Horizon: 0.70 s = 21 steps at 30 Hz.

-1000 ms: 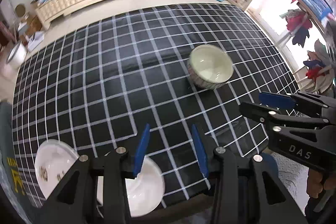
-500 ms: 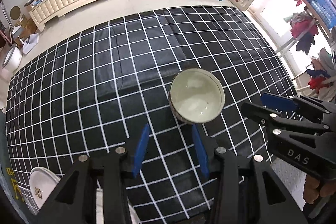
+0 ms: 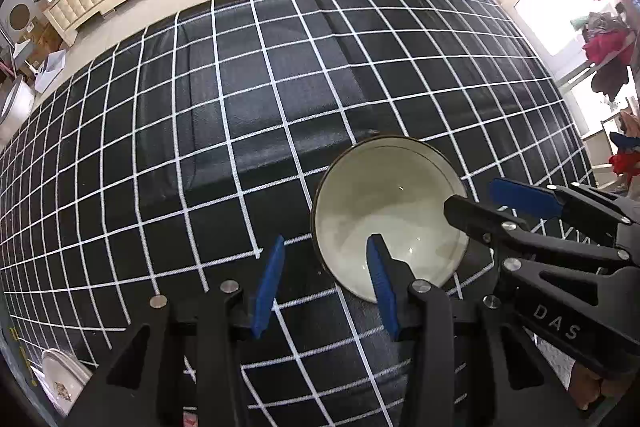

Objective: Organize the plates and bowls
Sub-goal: 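Grasp the rim of the floral-pattern bowl with both grippers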

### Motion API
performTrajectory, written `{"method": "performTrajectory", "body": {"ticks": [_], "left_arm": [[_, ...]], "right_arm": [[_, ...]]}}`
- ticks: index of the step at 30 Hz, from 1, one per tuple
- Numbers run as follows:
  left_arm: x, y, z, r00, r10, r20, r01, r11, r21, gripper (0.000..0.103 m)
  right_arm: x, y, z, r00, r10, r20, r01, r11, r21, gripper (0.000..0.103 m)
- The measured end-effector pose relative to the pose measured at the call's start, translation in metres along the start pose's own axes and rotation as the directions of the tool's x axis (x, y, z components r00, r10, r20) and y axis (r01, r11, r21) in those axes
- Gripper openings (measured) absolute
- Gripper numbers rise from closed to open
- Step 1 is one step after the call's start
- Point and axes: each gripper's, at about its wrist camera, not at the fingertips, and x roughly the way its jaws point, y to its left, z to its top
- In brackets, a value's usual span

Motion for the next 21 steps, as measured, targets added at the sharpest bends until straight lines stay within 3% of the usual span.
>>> {"method": "performTrajectory", "body": {"ticks": [5, 11, 21], "left_arm": [[0.020, 0.000, 0.003, 1.000, 0.001, -0.024, -0.001, 1.000, -0.007, 0.020], [0.028, -0.002, 0.003, 0.999, 0.026, -0.021, -0.026, 1.000, -0.001, 0.011], [0.033, 0.004, -0.003, 1.000, 0.026, 0.003, -0.026, 1.000, -0.001, 0.008]], "right_arm": [[0.011, -0.004, 0.000, 1.000, 0.007, -0.013, -0.007, 1.000, -0.009, 0.036], [0.020, -0.009, -0.003, 0.999, 0.029, -0.030, -0.029, 1.000, 0.001, 0.016], [0.014, -0.012, -0.014, 1.000, -0.007, -0.022, 0.007, 1.000, -0.007, 0.012]]}}
